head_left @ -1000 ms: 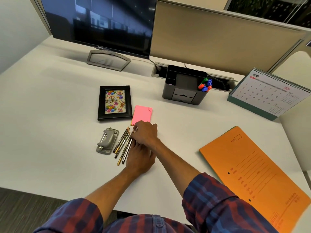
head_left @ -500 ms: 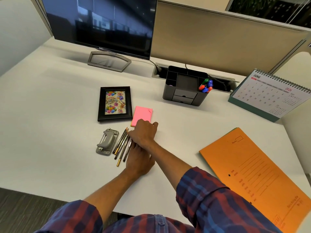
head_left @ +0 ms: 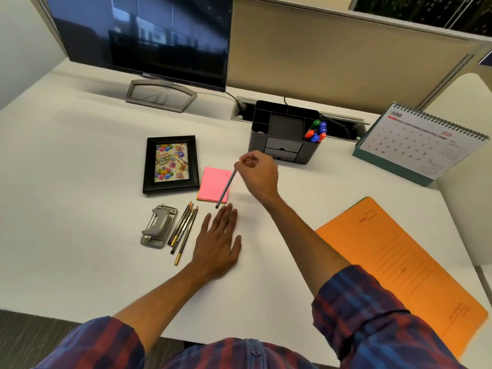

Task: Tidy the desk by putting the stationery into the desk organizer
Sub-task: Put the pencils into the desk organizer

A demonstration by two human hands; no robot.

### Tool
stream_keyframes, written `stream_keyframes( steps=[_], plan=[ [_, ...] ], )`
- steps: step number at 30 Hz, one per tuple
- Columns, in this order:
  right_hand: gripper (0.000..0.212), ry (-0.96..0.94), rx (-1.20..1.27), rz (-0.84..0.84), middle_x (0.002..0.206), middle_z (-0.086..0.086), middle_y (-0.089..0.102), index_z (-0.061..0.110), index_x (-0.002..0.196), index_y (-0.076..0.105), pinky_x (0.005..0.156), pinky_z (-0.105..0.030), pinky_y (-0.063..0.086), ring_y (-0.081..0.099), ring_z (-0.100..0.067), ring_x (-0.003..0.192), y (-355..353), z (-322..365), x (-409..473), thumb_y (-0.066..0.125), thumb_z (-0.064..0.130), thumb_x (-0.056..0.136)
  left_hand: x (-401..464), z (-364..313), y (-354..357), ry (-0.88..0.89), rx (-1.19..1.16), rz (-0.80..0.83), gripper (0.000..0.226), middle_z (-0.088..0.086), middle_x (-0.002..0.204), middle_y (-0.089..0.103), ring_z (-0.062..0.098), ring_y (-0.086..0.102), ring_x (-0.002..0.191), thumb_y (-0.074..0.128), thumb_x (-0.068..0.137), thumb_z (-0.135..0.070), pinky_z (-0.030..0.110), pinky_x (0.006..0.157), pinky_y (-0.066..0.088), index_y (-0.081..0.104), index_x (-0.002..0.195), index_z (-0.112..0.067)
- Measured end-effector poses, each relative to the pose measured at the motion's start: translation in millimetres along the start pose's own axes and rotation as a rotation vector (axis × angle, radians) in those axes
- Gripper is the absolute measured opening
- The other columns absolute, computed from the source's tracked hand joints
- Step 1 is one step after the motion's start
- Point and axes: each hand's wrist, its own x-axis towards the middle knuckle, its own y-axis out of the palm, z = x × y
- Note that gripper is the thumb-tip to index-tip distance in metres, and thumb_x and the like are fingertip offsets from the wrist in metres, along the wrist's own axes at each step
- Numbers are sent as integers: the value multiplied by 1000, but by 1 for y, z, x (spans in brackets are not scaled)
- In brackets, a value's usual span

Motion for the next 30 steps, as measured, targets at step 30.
stream_keyframes(
  steps=[30],
  plan=[
    [31,-423,-424,-327,100,1,73,19,116,69,96,-34,33,62,-16,92,-52,2,113,49,35,97,1,5,2,20,-40,-21,68,0,164,7,12,5,150,30,97,-47,41,121,6,13,156,-17]
  ],
)
